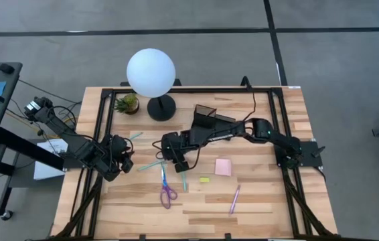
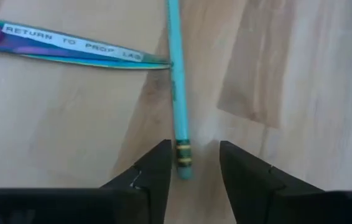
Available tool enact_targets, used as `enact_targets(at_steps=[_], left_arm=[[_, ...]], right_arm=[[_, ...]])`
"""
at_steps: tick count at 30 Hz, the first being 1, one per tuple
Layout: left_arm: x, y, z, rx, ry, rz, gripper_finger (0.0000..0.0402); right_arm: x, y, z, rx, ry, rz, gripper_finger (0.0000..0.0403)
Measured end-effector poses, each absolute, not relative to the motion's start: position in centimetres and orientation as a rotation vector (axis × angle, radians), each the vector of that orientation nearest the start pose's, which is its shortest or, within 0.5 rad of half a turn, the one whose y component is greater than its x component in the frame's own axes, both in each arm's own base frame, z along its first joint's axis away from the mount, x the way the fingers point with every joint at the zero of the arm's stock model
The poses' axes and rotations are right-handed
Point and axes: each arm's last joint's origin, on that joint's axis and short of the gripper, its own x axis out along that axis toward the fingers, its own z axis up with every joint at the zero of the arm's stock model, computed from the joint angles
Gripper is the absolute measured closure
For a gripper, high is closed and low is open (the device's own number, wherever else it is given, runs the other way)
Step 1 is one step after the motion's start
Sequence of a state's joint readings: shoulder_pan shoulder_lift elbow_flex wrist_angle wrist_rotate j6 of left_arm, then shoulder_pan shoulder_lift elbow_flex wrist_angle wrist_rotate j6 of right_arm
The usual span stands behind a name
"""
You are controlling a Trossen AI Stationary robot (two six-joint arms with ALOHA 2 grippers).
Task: Pick and place office supplies into organizer
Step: Put the blue pencil into the black desk organizer
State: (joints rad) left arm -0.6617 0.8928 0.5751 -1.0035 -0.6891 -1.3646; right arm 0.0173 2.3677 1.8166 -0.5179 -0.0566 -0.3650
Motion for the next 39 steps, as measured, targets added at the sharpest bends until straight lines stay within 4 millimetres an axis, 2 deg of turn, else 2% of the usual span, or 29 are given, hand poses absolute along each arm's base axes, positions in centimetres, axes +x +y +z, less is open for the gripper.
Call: enact_targets(at_steps=[15,28,31,35,39], left_arm=[[11.24,-6.42,20.23,-0.403,0.773,0.645,0.0281],[11.24,-6.42,20.23,-0.404,0.773,0.645,0.0281],[11.24,-6.42,20.22,-0.404,0.773,0.645,0.0281],[11.24,-6.42,20.23,-0.405,0.773,0.645,0.0281],[11.28,-6.45,20.24,-0.409,0.77,0.643,0.0281]], right_arm=[[48.84,0.77,12.14,-0.262,1.123,0.309,0.0302],[49.23,0.55,12.18,-0.267,1.073,0.309,0.0324],[49.28,0.58,12.18,-0.268,1.069,0.308,0.0344],[49.29,0.7,12.18,-0.246,1.072,0.289,0.039],[49.31,1.2,12.21,-0.194,1.078,0.25,0.0388]])
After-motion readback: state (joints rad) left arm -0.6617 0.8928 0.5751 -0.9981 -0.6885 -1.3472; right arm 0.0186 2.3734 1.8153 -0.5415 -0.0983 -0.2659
